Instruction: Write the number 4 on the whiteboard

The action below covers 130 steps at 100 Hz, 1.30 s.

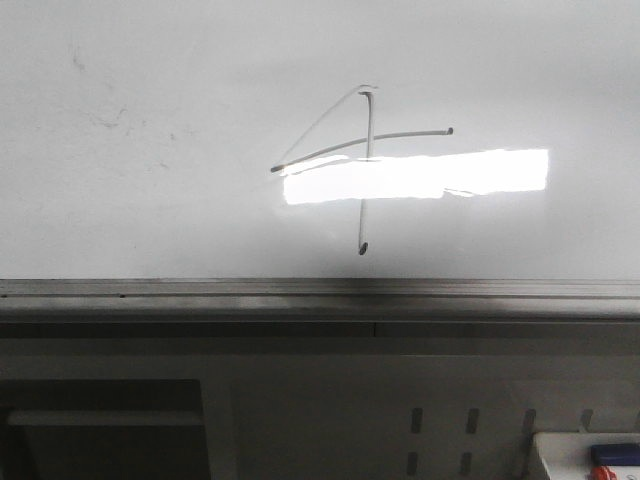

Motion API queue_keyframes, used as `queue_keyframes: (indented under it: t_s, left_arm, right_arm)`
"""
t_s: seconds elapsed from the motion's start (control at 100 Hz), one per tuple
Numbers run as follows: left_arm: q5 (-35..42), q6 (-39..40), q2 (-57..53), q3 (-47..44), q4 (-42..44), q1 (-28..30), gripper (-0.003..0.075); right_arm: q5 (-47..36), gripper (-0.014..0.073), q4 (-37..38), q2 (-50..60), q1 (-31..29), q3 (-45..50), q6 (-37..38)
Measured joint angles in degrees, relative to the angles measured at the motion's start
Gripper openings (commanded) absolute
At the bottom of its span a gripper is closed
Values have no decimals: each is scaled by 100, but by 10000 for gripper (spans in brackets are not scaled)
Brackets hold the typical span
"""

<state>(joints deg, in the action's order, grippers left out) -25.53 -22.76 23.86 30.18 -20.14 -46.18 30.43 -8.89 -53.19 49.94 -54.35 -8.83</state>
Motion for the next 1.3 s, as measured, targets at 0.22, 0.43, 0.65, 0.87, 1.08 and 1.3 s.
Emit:
queue_keyframes:
  t_s: [0.22, 0.43, 0.65, 0.87, 1.08, 1.3]
  left_arm:
    - [-1694, -1581, 1501, 1459, -203, 0, 386]
    - [-2262, -2446, 2728, 2294, -892, 0, 333]
    - [-2301, -2713, 3431, 2685, -1273, 0, 333]
    - [-2595, -2739, 3662, 2710, -1331, 0, 333]
    - [-2637, -2739, 3686, 2710, -1331, 0, 297]
    - [-2733, -2783, 3686, 2714, -1331, 0, 76]
  right_arm:
    - [653, -64, 34, -392, 422, 0, -1007]
    - [327, -64, 34, -419, 840, 0, -1443]
    - [224, -64, 34, -419, 1210, 0, -1659]
    - [36, -64, 84, -419, 1346, 0, -1685]
    - [-16, -64, 84, -419, 1349, 0, -1685]
    - [-13, -64, 111, -419, 1349, 0, -1712]
